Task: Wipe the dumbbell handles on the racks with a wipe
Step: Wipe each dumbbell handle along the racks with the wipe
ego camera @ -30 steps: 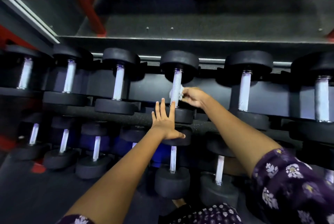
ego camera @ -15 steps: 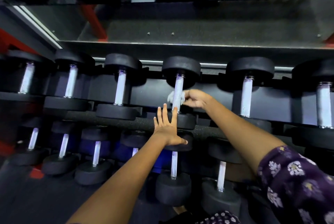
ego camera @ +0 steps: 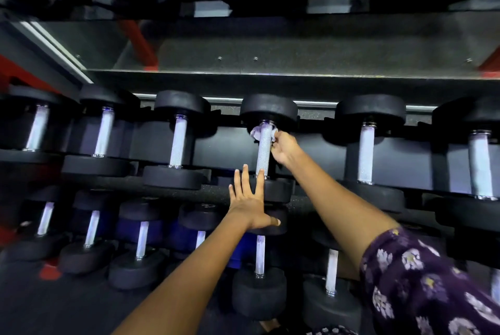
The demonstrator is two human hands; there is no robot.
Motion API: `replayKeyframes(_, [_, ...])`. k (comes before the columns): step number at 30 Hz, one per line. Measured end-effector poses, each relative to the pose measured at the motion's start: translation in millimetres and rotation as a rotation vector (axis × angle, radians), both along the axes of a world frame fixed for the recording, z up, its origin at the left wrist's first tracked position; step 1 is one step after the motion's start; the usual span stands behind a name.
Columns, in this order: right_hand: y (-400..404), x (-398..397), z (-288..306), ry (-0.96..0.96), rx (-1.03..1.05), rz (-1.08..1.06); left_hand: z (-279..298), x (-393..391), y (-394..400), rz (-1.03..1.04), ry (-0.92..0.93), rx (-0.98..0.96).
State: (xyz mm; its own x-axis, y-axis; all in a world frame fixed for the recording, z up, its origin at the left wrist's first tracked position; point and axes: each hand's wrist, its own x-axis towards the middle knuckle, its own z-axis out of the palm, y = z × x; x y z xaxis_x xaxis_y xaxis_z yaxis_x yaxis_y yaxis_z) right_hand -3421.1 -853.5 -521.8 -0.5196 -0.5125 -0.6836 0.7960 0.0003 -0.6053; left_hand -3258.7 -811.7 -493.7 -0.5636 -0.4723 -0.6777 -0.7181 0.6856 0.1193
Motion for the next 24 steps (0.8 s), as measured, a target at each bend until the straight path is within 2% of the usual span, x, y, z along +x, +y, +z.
replayKeyframes(5, [-3,10,-15,0.234,0.104,-0.045,1,1,-1,-0.010,0.011,0.005])
replayKeyframes(9, [-13,6,-7,0.158,0.114,-0.006,1,1,0,0.005,0.017,0.010])
replayKeyframes(13, [-8,4,-16,0.335,0.170,0.051,2,1,-1,-0.004,0.020,0.018])
replayKeyframes(18, [-16,-4,-19,0.281,0.144,0.084,3,1,-1,-0.003,0.010,0.017])
replayKeyframes(20, [-10,2,-14,0.358,0.225,0.048,2,1,0,-0.007,0.011,0.010])
replayKeyframes(24, [-5,14,1,0.668,0.404,-0.068,1,1,-2,-0.010,0.003,-0.004])
